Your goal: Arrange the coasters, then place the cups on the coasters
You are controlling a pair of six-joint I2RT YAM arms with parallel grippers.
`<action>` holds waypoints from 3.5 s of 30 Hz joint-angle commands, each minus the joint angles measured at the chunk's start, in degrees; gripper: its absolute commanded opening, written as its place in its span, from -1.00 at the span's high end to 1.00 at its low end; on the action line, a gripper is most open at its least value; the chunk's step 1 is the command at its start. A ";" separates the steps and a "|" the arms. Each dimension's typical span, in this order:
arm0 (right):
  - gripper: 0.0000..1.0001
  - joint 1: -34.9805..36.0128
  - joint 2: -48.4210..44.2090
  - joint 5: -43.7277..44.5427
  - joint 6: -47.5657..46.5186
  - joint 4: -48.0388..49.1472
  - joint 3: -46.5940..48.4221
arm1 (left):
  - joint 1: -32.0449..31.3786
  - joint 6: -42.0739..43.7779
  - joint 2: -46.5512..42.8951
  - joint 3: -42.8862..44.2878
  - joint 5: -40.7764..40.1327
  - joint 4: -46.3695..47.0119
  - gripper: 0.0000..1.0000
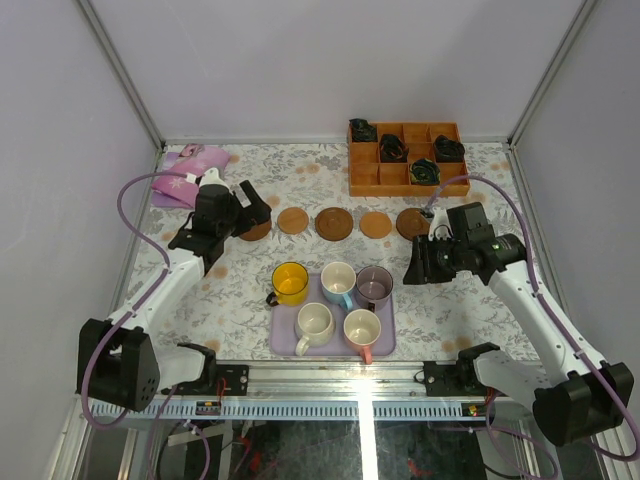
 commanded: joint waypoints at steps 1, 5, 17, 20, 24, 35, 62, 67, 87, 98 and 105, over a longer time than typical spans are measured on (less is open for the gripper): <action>0.28 1.09 -1.68 2.21 6.82 -6.01 -0.42 | -0.69 1.61 0.51 1.08 0.13 1.08 -1.00; 0.30 1.89 -2.61 2.26 9.94 -5.04 -2.48 | -0.84 2.50 0.73 1.03 0.67 1.00 -1.00; -0.59 8.59 3.76 5.61 14.42 0.49 0.13 | -0.92 4.54 0.56 0.66 0.06 0.81 -1.00; -0.56 9.96 7.02 8.16 14.57 1.48 0.95 | -0.89 4.99 0.58 0.70 -0.46 0.66 -1.00; -0.31 10.72 11.04 11.57 14.08 1.61 3.18 | -0.89 5.21 0.93 0.70 -1.03 0.64 -1.00; 0.10 11.29 21.05 14.64 11.71 2.94 8.29 | -0.89 5.42 0.81 0.18 -2.25 0.64 -1.00; 0.86 13.55 28.67 24.92 -11.06 1.74 17.71 | -0.85 5.15 1.24 -0.31 -4.74 2.58 -1.00; 0.55 13.60 27.79 25.77 -11.31 2.03 18.16 | -0.85 5.86 2.22 0.58 -4.39 2.63 -1.00; -0.62 21.13 9.53 20.15 11.62 4.25 5.59 | -0.89 8.79 5.87 5.10 -2.28 1.36 -1.00; -0.51 28.37 12.58 24.34 18.18 9.11 -0.35 | -0.85 9.68 5.68 4.50 -1.71 2.25 -1.00; -0.42 28.84 15.42 26.20 21.22 9.54 -2.38 | -0.81 10.95 4.80 4.39 -2.59 1.67 -1.00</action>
